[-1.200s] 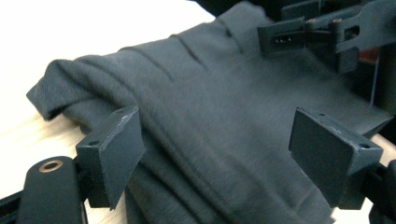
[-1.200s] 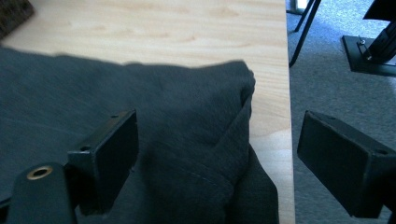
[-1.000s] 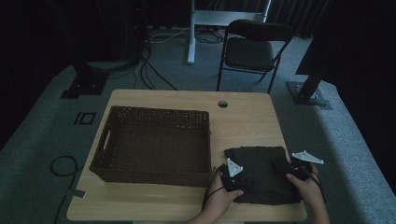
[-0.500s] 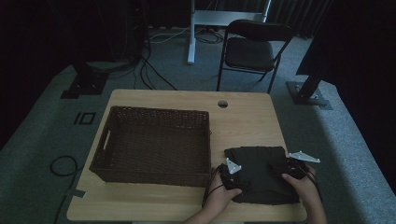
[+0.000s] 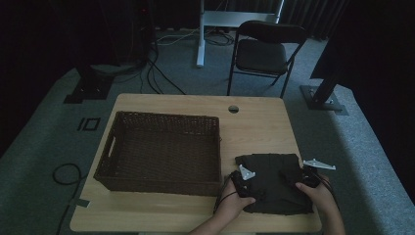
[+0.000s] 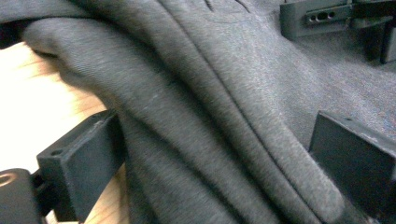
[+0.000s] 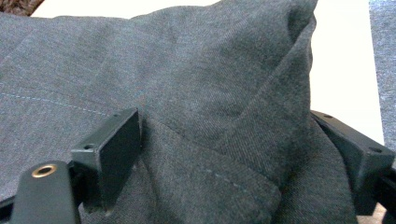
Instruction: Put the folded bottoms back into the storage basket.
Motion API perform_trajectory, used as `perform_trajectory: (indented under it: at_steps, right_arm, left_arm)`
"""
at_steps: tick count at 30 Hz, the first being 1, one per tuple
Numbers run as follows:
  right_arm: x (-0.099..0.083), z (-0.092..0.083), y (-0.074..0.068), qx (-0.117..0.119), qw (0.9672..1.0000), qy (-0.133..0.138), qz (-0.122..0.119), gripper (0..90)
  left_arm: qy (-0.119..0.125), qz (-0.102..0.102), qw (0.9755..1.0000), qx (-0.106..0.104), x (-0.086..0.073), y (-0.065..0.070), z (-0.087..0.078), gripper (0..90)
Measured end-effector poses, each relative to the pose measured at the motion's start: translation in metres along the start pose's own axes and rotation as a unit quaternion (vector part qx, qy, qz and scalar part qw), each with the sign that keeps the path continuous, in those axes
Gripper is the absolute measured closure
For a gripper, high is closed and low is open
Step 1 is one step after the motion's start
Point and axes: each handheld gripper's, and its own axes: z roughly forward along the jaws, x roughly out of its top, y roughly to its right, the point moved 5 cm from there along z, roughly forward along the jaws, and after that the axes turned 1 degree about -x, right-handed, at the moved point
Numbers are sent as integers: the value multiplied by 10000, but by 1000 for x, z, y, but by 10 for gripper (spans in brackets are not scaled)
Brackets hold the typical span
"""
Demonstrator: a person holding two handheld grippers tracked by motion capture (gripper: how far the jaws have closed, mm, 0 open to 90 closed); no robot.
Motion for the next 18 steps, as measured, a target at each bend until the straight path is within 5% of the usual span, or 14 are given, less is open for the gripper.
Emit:
perform_trajectory:
  at_steps: [5,8,9,11,13,14,18]
  right_arm:
    - [1,0,-2,89,9999,-76,-82,231]
    - [2,-3,-6,255,9993,-251,52,425]
    - [2,-3,-6,255,9993,-251,52,425]
    - [2,-4,-9,316,9988,-342,168,502]
    - [3,-5,-11,292,9986,-379,241,554]
    - [4,-7,-13,289,9984,-398,281,599]
    - [6,-9,-13,282,9977,-434,431,628]
  left_arm:
    - [-19,58,10000,-13,2,3,4,68]
    - [15,172,9998,-102,4,5,5,243]
    - [15,172,9998,-102,4,5,5,319]
    - [76,-28,9996,-271,4,4,5,447]
    - [62,-99,9994,-334,5,2,5,483]
    - [55,-119,9993,-362,6,2,4,570]
    - [54,78,9993,-359,9,5,2,613]
